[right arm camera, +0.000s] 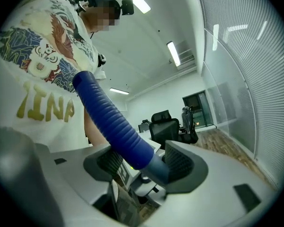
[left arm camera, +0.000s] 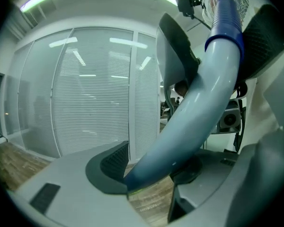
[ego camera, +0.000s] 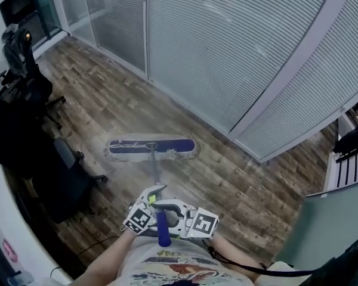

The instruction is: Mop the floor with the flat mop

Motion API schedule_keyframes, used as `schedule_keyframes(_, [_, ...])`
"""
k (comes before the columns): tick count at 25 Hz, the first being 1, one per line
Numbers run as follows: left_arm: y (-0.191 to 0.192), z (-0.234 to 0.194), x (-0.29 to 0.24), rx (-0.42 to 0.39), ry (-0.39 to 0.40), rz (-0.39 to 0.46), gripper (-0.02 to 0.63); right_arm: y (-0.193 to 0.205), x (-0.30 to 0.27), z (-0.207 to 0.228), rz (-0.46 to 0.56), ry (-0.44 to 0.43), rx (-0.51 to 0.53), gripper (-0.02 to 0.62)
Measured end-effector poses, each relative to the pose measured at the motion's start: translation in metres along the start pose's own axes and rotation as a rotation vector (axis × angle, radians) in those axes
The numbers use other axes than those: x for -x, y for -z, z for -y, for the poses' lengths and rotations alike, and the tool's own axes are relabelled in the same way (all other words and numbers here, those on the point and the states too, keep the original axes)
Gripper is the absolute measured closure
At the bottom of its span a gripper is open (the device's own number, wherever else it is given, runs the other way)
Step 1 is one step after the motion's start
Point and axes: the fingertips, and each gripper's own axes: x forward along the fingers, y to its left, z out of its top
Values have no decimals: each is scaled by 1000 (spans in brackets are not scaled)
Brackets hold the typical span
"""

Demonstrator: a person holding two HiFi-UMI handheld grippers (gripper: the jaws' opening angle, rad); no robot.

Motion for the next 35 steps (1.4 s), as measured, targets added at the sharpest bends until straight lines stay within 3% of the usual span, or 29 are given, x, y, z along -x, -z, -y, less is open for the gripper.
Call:
schedule_keyframes(6, [0, -124, -11, 2, 28, -7, 413, -20, -57, 114, -10, 62, -44, 334])
schedule_keyframes(12, [-16, -240, -29, 32, -8, 45, 413, -45, -95, 221, 50, 98, -54, 334])
schedule_keyframes(21, [-4, -350, -74, 7, -7, 27, 411, -37, -118, 337, 34, 140, -43, 333])
schedule_keyframes(27, [-7, -346, -87, 9, -3, 18, 411, -36, -104, 341, 37, 166, -63, 333])
schedule_keyframes(35, [3, -243, -72, 8, -14, 12, 409, -15, -65, 244, 29, 149, -87, 333])
